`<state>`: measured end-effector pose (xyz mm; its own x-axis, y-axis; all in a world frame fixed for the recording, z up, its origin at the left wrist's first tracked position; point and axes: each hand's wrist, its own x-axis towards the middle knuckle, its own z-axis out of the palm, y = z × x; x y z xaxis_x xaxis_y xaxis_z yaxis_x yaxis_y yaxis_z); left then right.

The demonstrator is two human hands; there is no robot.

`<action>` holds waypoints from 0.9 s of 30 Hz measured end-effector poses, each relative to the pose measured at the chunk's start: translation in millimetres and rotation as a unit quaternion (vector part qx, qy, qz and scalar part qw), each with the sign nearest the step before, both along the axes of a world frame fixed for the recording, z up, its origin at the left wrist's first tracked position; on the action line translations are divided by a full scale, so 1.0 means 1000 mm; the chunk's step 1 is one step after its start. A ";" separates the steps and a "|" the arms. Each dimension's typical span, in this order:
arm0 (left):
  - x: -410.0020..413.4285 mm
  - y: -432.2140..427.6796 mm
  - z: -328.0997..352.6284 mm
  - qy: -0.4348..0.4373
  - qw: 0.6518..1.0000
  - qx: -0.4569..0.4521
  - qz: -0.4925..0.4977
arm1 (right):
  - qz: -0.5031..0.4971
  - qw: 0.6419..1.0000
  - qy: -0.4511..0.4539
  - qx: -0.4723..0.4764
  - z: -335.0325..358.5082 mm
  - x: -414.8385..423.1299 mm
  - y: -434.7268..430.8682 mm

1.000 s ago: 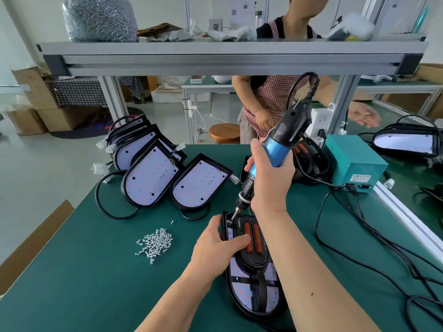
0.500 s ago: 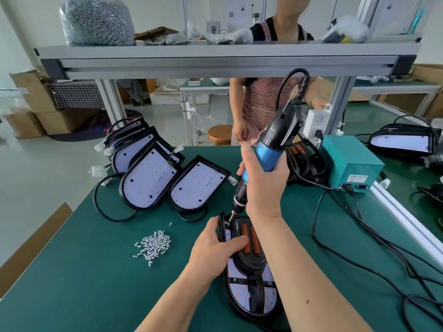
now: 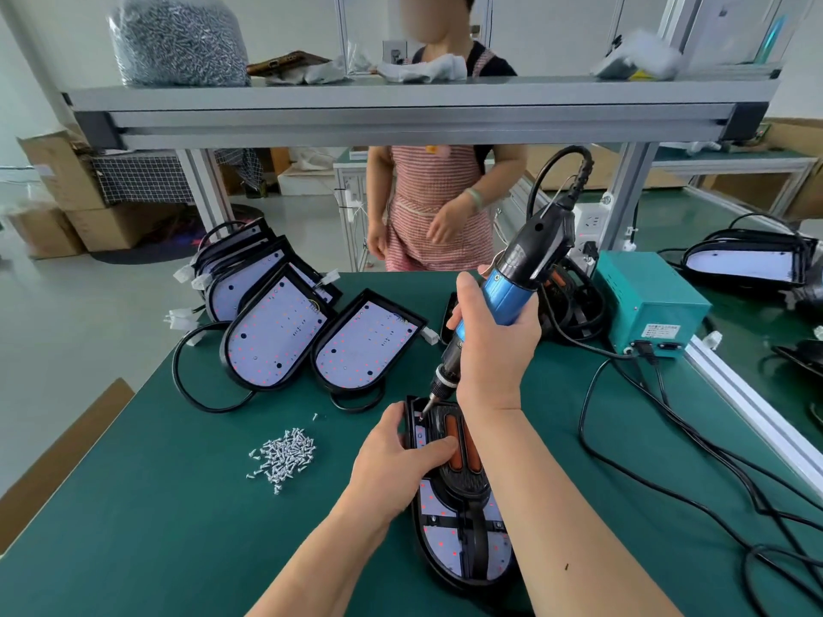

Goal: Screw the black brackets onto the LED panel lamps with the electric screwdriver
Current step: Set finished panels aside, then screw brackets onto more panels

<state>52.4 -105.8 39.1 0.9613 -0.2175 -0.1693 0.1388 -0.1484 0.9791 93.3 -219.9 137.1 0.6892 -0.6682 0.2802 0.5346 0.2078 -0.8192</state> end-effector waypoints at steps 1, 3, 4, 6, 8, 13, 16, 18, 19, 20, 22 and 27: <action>0.000 0.000 0.000 0.001 1.000 0.000 -0.001 | 0.003 1.000 0.004 0.007 -0.001 0.001 -0.001; -0.001 0.000 0.001 0.005 1.000 -0.004 -0.002 | 0.011 1.000 0.009 0.017 -0.002 0.002 -0.004; -0.001 0.000 0.001 0.007 1.000 -0.006 -0.002 | 0.015 1.000 0.010 0.019 -0.003 0.003 -0.005; -0.001 0.000 0.002 0.009 1.000 -0.009 -0.003 | 0.022 1.000 0.010 0.020 -0.003 0.003 -0.006; -0.001 0.000 0.002 0.010 1.000 -0.011 -0.002 | 0.023 0.999 0.007 0.021 -0.003 0.004 -0.006; -0.001 -0.001 0.003 0.020 0.999 -0.028 0.015 | 0.022 1.000 0.004 0.021 -0.004 0.007 -0.007; 0.000 -0.001 0.001 0.013 1.000 -0.021 0.004 | 0.035 0.999 -0.006 0.004 -0.006 0.010 -0.006; 0.001 0.000 0.001 0.015 1.000 -0.018 0.006 | 0.049 0.999 -0.011 -0.010 -0.006 0.011 -0.003; 0.001 0.000 0.000 0.015 1.000 -0.015 0.005 | 0.059 0.998 -0.014 -0.019 -0.007 0.010 -0.003; 0.001 0.000 0.000 0.017 1.000 -0.013 0.004 | 0.069 0.997 -0.016 -0.028 -0.007 0.009 -0.002; 0.001 0.000 -0.001 0.020 1.000 -0.013 0.007 | 0.088 0.995 -0.017 -0.043 -0.009 0.008 -0.001; 0.001 0.000 0.000 0.021 1.000 -0.011 0.000 | 0.108 0.994 -0.013 -0.017 -0.012 0.002 -0.006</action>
<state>53.5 -105.3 39.1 0.9533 -0.2217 -0.2051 0.1804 -0.1265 0.9754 95.2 -225.4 125.6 0.8079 -0.4952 0.3194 0.5014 0.2928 -0.8142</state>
